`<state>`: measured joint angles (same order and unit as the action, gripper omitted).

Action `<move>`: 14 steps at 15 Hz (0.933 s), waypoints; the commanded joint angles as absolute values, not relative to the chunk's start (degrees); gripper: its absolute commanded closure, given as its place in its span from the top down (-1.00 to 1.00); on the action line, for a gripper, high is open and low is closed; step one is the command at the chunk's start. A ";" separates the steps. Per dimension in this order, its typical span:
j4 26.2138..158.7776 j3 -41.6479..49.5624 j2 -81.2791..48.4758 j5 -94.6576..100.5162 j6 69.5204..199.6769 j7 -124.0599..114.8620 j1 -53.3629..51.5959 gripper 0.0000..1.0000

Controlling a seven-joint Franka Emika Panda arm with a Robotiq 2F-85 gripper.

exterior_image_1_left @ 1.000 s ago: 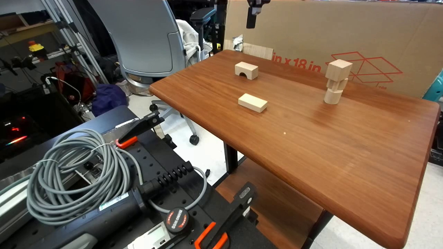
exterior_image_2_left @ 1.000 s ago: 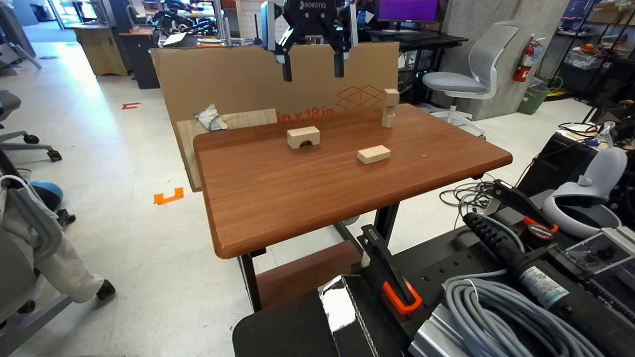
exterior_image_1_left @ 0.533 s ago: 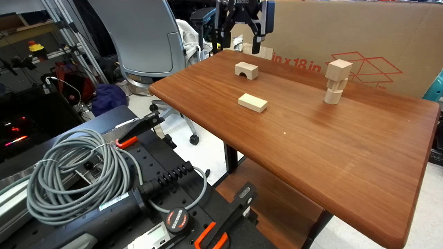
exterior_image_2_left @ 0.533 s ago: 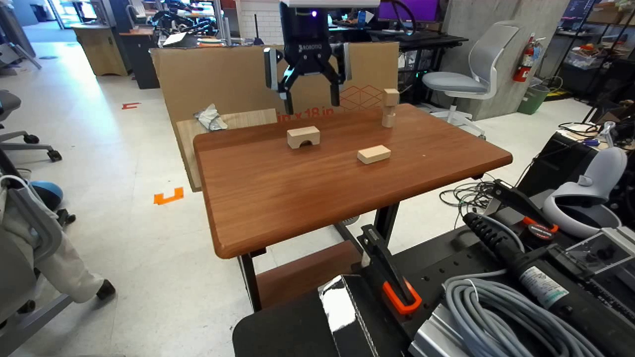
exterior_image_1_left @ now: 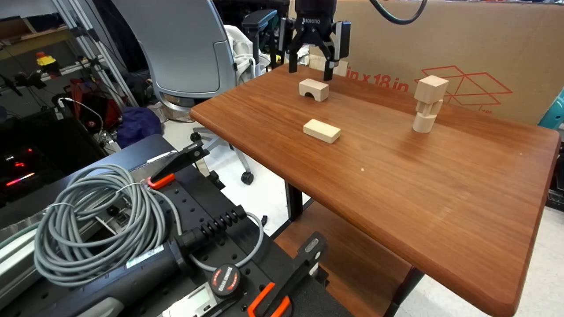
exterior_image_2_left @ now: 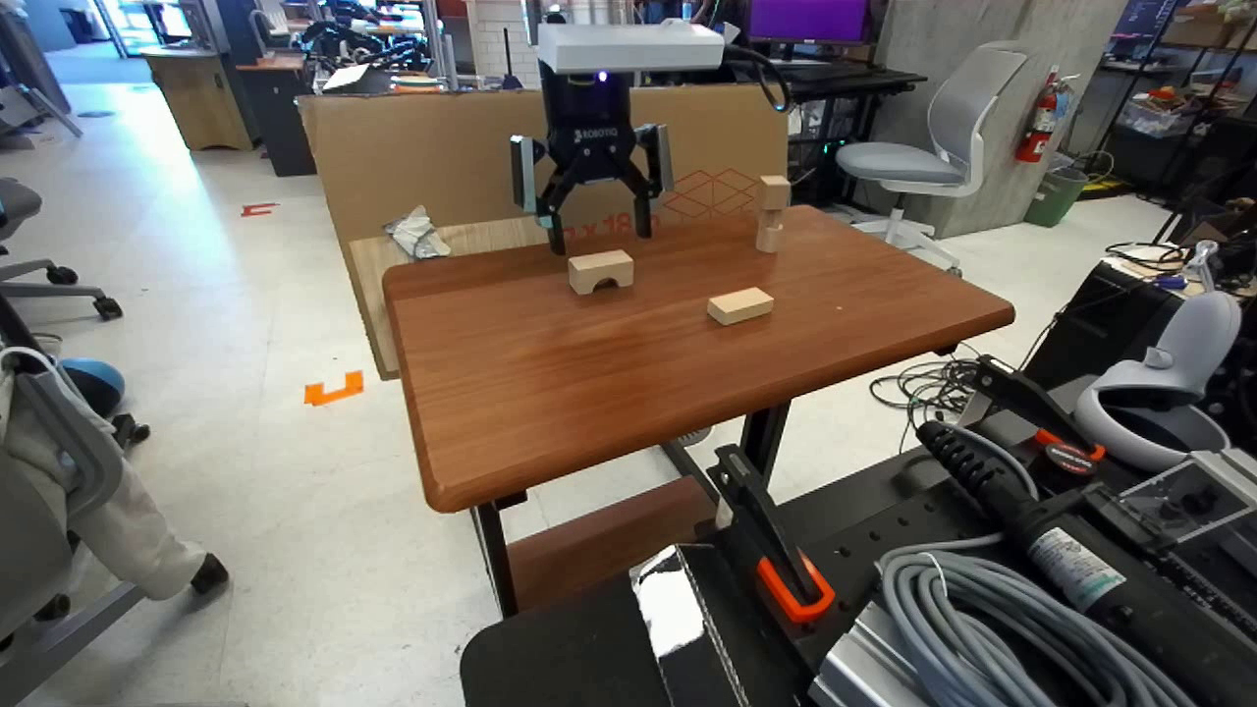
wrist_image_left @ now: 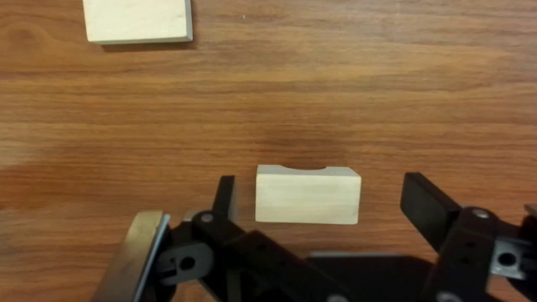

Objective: Put the wooden block on top of the other wooden block on the desk

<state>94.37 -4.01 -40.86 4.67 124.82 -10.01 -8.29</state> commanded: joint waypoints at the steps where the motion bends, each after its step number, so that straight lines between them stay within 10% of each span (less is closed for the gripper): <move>1: 90.15 -2.97 -44.03 5.34 124.56 -8.80 -9.64 1.00; 10: 85.74 -2.31 -48.01 5.42 122.86 -7.56 -10.28 1.00; 11: 86.00 -2.44 -47.82 5.22 122.73 -7.32 -10.18 0.50; 14: 86.97 -2.83 -46.88 4.79 122.58 -6.59 -9.96 0.16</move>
<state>88.16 -3.10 -46.94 4.68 124.54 -7.72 -9.50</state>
